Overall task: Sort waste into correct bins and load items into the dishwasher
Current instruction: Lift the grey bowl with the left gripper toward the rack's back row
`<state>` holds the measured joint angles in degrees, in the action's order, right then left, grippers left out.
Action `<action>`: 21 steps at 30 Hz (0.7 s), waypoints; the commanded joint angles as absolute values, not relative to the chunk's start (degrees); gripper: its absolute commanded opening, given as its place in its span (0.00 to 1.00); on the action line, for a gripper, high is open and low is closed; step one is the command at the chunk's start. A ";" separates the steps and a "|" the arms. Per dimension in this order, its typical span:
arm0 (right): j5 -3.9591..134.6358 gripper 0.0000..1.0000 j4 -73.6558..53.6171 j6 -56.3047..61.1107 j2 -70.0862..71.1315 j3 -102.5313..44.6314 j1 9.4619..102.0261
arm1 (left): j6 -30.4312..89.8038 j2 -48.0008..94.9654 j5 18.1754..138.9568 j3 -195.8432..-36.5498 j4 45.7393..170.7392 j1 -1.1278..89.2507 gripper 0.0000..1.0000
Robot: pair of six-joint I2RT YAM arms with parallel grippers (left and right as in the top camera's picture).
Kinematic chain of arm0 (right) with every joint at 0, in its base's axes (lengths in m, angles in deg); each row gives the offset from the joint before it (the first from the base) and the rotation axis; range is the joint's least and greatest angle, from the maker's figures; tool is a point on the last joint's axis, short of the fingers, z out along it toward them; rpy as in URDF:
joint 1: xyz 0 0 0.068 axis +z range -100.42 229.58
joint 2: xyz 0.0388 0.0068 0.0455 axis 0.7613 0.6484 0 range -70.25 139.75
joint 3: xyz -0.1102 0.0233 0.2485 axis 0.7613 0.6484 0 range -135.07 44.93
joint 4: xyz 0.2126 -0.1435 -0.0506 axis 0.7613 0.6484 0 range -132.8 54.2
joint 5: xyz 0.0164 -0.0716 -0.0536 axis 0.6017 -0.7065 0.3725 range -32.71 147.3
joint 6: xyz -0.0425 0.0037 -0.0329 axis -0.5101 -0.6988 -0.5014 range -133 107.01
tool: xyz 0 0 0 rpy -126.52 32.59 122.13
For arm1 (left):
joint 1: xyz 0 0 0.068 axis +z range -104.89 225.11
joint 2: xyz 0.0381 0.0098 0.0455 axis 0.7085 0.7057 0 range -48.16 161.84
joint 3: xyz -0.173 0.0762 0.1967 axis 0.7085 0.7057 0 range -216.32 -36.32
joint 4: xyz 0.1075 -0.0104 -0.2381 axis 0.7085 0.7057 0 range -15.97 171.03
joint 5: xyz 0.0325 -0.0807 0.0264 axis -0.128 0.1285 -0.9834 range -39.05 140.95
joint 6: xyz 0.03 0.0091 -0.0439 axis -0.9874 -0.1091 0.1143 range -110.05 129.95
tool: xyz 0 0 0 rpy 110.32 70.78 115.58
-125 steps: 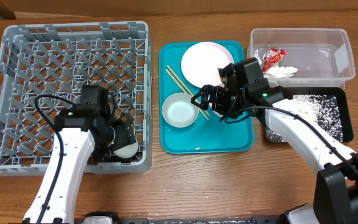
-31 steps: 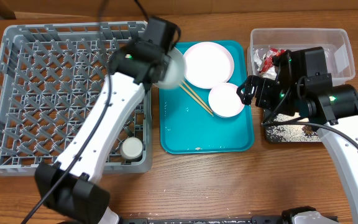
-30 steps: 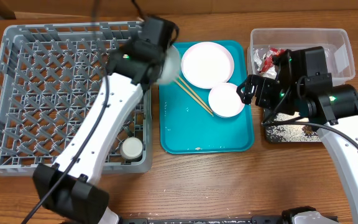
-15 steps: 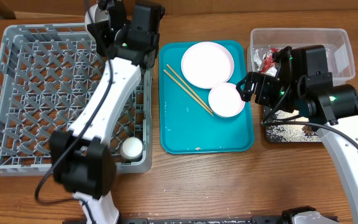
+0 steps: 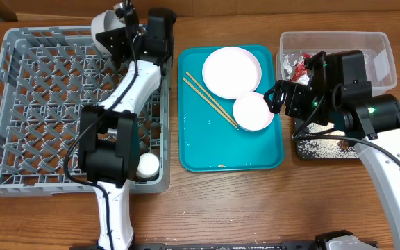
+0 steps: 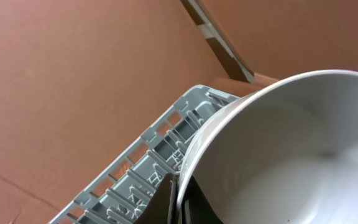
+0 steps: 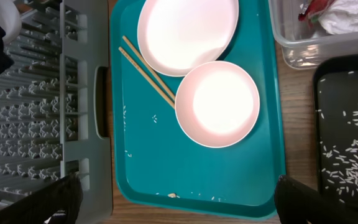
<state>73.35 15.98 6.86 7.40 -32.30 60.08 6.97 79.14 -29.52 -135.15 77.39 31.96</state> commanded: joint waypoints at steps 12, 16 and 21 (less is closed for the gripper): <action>72.76 1.00 15.83 6.69 7.22 -32.28 60.00 | 2.20 79.84 -28.45 -135.69 76.78 30.54 0.04; 72.76 1.00 15.80 6.69 7.22 -32.28 60.02 | 2.24 80.04 -27.40 -135.69 76.78 30.98 0.04; 72.76 1.00 15.80 6.69 7.22 -32.28 60.00 | 2.22 80.45 -26.98 -135.69 76.58 31.90 0.04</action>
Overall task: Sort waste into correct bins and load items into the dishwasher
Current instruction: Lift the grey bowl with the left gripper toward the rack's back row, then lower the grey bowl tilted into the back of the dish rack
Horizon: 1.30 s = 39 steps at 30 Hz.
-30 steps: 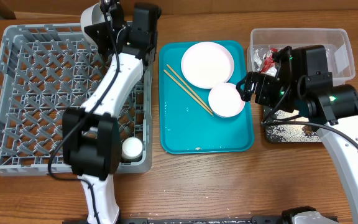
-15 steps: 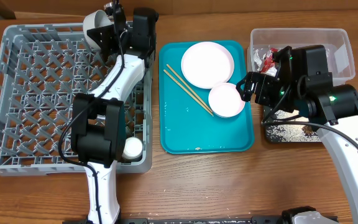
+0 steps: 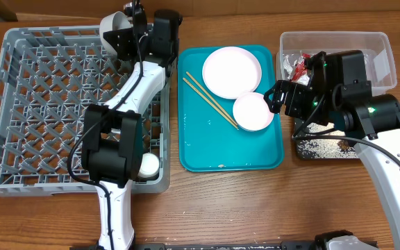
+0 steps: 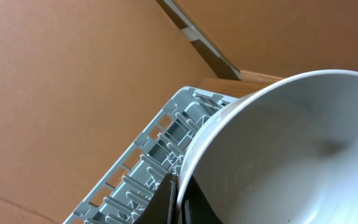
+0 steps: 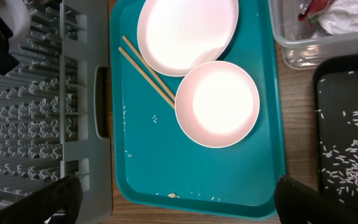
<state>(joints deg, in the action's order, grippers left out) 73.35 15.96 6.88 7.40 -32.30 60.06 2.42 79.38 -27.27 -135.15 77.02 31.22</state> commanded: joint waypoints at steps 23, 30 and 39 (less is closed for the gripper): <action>72.76 1.00 15.83 6.69 7.22 -32.28 60.02 | 2.22 84.52 -25.47 -135.69 76.54 34.15 0.04; 72.76 1.00 15.80 6.69 7.22 -32.28 60.02 | -2.15 84.93 -27.51 -135.69 73.17 34.74 0.04; 72.76 1.00 15.80 6.67 7.22 -32.28 60.02 | -13.40 84.93 -28.71 -135.69 66.85 34.76 0.04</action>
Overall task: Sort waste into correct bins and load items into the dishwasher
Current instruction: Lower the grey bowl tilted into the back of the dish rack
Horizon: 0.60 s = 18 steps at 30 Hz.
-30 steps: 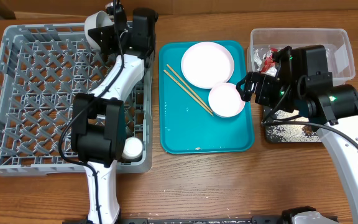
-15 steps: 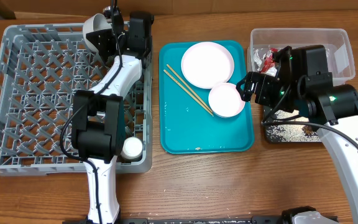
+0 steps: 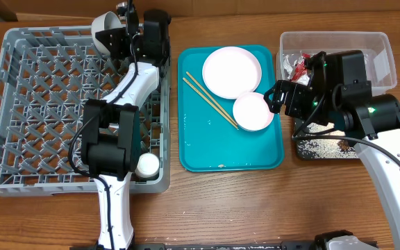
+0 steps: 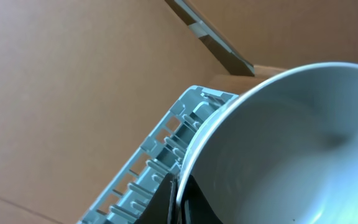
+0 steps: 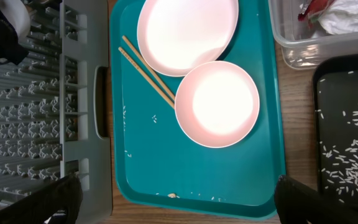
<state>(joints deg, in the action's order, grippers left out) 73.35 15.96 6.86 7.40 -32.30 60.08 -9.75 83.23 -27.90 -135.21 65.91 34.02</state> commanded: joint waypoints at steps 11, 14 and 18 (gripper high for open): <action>72.76 1.00 15.80 6.69 7.22 -32.28 60.02 | -13.40 84.95 -28.53 -135.69 70.85 34.91 0.04; 72.76 1.00 15.80 6.67 7.22 -32.28 60.02 | -13.40 84.95 -28.51 -135.69 71.27 34.98 0.04; 72.76 1.00 15.80 6.69 7.22 -32.28 60.02 | -13.40 84.95 -26.87 -135.69 72.82 34.96 0.04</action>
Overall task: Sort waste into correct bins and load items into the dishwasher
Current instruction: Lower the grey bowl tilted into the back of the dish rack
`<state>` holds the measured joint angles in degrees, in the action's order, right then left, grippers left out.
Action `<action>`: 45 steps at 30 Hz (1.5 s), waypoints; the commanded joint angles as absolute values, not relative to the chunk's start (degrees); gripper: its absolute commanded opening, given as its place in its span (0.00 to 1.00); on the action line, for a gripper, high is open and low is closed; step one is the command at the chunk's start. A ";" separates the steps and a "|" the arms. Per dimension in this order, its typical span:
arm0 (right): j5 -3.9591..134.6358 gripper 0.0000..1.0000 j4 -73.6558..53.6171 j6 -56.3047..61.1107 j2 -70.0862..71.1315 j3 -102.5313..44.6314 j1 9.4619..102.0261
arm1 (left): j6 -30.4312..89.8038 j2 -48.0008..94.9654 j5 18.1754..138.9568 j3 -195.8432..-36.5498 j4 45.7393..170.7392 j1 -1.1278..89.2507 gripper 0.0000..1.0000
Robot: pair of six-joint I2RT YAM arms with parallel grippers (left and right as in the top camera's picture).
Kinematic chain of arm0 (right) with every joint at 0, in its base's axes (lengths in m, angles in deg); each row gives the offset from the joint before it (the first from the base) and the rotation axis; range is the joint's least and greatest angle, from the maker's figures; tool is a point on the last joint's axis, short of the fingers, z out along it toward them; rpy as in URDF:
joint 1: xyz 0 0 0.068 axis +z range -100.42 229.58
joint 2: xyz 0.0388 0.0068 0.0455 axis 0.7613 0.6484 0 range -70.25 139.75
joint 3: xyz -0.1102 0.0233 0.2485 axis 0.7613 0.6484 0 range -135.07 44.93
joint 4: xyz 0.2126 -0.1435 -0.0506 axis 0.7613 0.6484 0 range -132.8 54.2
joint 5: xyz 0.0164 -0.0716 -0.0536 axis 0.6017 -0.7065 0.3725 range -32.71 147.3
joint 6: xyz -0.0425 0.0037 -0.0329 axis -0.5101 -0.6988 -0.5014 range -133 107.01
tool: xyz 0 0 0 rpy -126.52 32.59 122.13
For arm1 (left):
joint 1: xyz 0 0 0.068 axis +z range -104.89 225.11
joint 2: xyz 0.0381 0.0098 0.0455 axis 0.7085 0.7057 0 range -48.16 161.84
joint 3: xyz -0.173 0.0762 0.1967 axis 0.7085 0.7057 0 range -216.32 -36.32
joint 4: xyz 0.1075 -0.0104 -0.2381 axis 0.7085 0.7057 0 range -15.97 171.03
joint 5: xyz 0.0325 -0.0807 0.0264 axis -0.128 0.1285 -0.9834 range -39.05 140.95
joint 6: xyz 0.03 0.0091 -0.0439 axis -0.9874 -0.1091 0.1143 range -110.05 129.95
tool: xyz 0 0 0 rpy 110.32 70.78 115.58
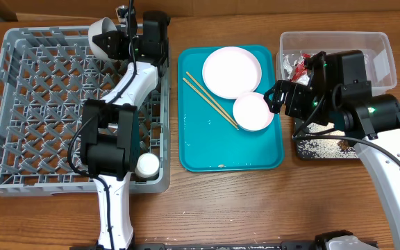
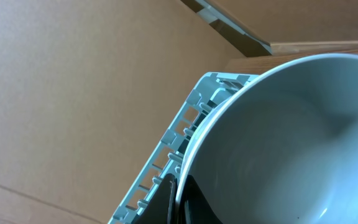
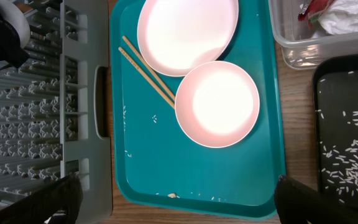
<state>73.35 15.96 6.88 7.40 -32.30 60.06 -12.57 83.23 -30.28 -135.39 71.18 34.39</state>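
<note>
My left gripper (image 1: 121,43) is shut on the rim of a grey bowl (image 1: 103,36), held tilted over the far edge of the grey dish rack (image 1: 19,104). In the left wrist view the grey bowl (image 2: 291,143) fills the frame with both fingers (image 2: 169,202) pinching its rim. A teal tray (image 1: 207,146) holds a pink plate (image 1: 231,71), a smaller pink bowl (image 1: 252,111) and a pair of chopsticks (image 1: 210,101). My right gripper (image 3: 176,202) hovers wide open above the tray's near edge, holding nothing.
A white cup (image 1: 146,164) lies in the rack's near right corner. A clear bin (image 1: 377,42) with wrappers stands at the far right. In front of it is a black tray (image 1: 325,147) scattered with rice.
The left gripper has shifted the grey bowl slightly left and farther back over the rack's far edge. The right arm has not moved.
The left gripper held the grey bowl over the rack's far right corner throughout, first a little left, then nearer the tray, then back left, and now at the rack's far edge. The right gripper stayed open above the tray.
</note>
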 commanded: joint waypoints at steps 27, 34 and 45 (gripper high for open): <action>72.76 1.00 15.83 6.69 7.22 -32.28 60.02 | -14.30 85.70 -21.23 -135.43 75.75 30.32 0.12; 72.76 1.00 15.83 6.69 7.22 -32.28 60.02 | -14.24 85.70 -20.99 -135.43 75.68 28.31 0.39; 72.76 1.00 15.80 6.67 7.22 -32.28 60.00 | -13.40 85.68 -21.04 -135.45 75.66 26.70 0.84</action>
<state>73.37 15.96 6.86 7.40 -32.30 60.06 -14.08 85.04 -21.23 -135.76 75.84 27.53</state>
